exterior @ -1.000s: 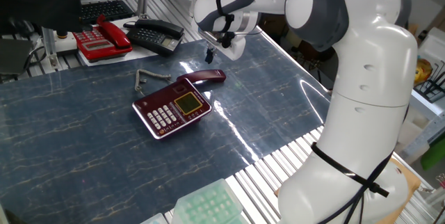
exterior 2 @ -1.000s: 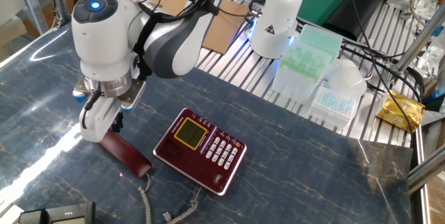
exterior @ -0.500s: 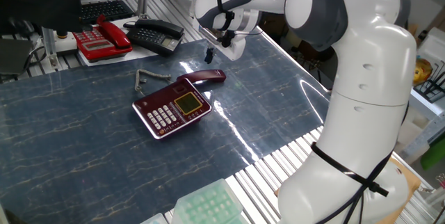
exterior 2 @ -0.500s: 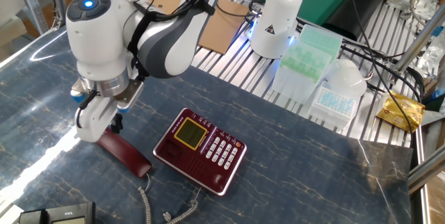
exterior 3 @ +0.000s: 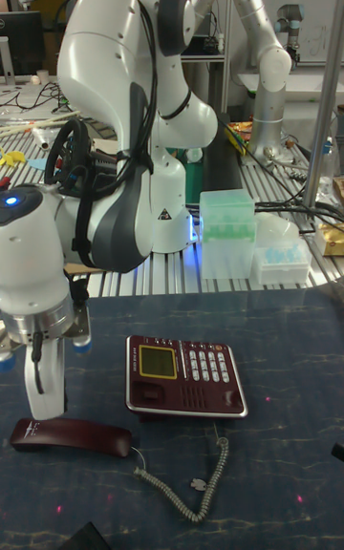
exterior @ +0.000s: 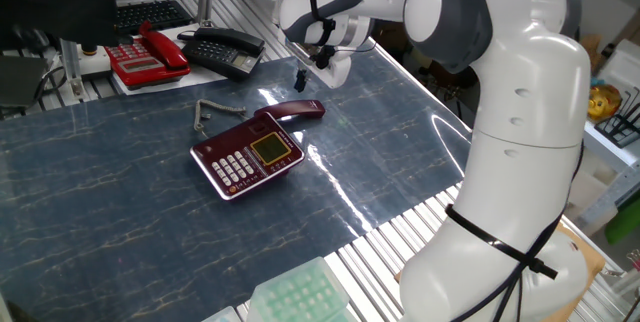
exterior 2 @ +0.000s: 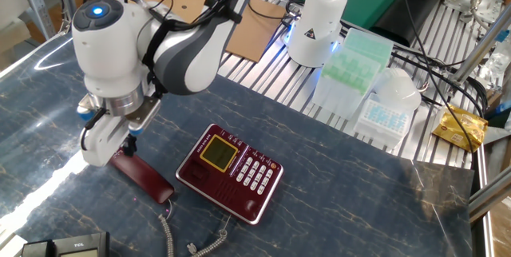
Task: Place the handset of the telephone on the corresponding phone cradle
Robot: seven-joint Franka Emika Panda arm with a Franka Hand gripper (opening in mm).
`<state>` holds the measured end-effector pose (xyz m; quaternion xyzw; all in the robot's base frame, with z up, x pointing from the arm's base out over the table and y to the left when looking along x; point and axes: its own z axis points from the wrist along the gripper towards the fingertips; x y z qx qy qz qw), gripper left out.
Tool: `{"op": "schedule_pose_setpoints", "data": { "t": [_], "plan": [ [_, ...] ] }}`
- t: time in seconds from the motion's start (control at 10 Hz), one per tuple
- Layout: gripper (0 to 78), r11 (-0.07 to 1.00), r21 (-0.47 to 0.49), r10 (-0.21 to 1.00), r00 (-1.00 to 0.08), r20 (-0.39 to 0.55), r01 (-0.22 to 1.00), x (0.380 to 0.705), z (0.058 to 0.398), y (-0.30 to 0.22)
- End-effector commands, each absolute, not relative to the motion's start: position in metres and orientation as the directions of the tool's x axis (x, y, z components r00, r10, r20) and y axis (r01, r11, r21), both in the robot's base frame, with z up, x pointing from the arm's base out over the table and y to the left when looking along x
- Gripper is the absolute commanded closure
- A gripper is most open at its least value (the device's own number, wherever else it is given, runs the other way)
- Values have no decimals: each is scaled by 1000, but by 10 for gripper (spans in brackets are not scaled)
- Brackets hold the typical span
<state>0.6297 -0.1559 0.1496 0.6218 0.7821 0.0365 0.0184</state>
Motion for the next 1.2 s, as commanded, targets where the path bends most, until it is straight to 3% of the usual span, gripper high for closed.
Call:
{"op": "schedule_pose_setpoints", "data": {
  "t": [0.1,1.2],
  "plan": [
    [776,191,89,981,-193,13,978,640,125,-164],
    [776,114,58,994,-114,-5,992,639,108,-159]
  ]
}}
